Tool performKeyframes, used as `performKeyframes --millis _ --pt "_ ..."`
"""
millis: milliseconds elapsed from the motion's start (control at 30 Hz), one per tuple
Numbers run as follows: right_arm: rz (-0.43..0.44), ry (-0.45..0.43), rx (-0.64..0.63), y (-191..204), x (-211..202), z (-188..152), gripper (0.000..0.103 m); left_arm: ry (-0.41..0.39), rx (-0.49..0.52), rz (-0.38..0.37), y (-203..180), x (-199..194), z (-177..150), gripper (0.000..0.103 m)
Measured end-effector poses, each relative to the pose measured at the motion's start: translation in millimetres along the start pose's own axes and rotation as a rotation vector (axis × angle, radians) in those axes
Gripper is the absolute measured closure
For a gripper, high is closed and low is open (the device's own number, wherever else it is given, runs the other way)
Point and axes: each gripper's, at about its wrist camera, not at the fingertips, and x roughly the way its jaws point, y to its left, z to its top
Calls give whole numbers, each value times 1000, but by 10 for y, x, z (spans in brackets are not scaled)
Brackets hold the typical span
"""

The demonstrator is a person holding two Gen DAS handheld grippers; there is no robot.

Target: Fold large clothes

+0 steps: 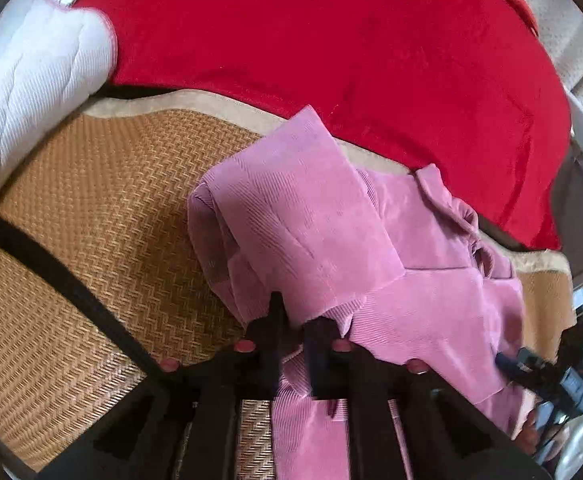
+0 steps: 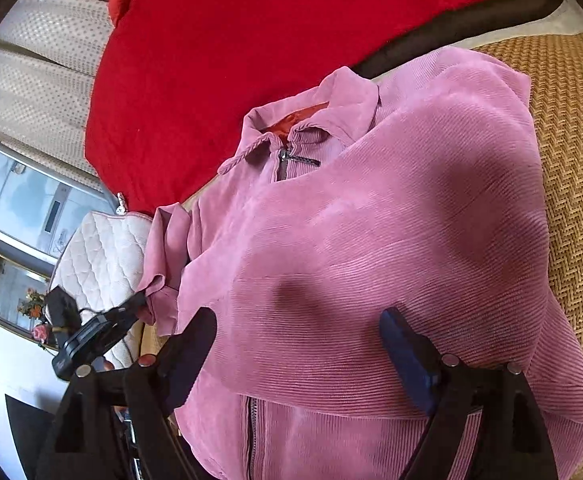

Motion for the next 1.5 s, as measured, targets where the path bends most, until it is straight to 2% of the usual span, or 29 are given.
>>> performKeyframes --millis 167,267,367,567,600,633,667,700,733,800,867,1000,1133,1167,1200,1233,1300,1367,1400,1467,1500 --pt "-2 -6 -2 3 -25 -7 19 -55 65 -103 -255 -337 84 99" --pt "-15 -51 7 -8 -128 0 19 -89 143 -168 -646 -617 207 99" --pt "-38 -120 -8 0 -282 24 18 -96 236 -217 -1162 -865 282 99" --pt "1 -248 37 -115 -646 109 18 -92 435 -408 -2443 -1215 199 98" --pt "4 -273 54 -156 -715 129 18 -82 462 -441 -2651 -1243 159 95" --pt "7 -292 70 -191 -773 149 18 -56 490 -486 -2865 -1257 117 79" --pt "10 -320 93 -240 -856 168 18 -33 510 -519 -2989 -1288 109 53" --pt "9 -345 113 -285 -927 187 17 -25 538 -543 -3110 -1310 61 42" --pt "3 -380 141 -354 -1032 208 17 -56 573 -546 -3208 -1360 4 31" --pt "8 -423 180 -460 -1178 242 16 -108 640 -512 -3264 -1423 -73 30" --pt "14 -452 213 -546 -1291 267 16 -128 684 -431 -3220 -1377 -132 30" --pt "7 -477 207 -574 -1430 298 16 -133 660 -179 -2757 -972 -83 30" --pt "-8 -392 109 -379 -1235 308 18 -104 584 149 -1978 -367 -65 30" --pt "-19 -353 65 -290 -1136 300 18 -87 567 191 -1791 -277 -76 30" --pt "-35 -320 23 -201 -1046 278 27 -68 544 226 -1642 -144 -94 30" --pt "-54 -297 -12 -121 -983 219 41 -38 510 251 -1433 11 -125 30" --pt "-112 -223 -99 38 -778 157 51 27 464 263 -1155 233 -199 30" --pt "-163 -125 -141 100 -518 87 52 129 438 306 -1015 502 -335 30" --pt "-189 -79 -146 81 -401 76 52 151 434 307 -986 558 -376 30" --pt "-240 1 -148 -3 -176 7 60 141 436 286 -965 563 -417 30" --pt "-254 -19 -160 8 -184 9 60 128 443 283 -981 528 -403 30"
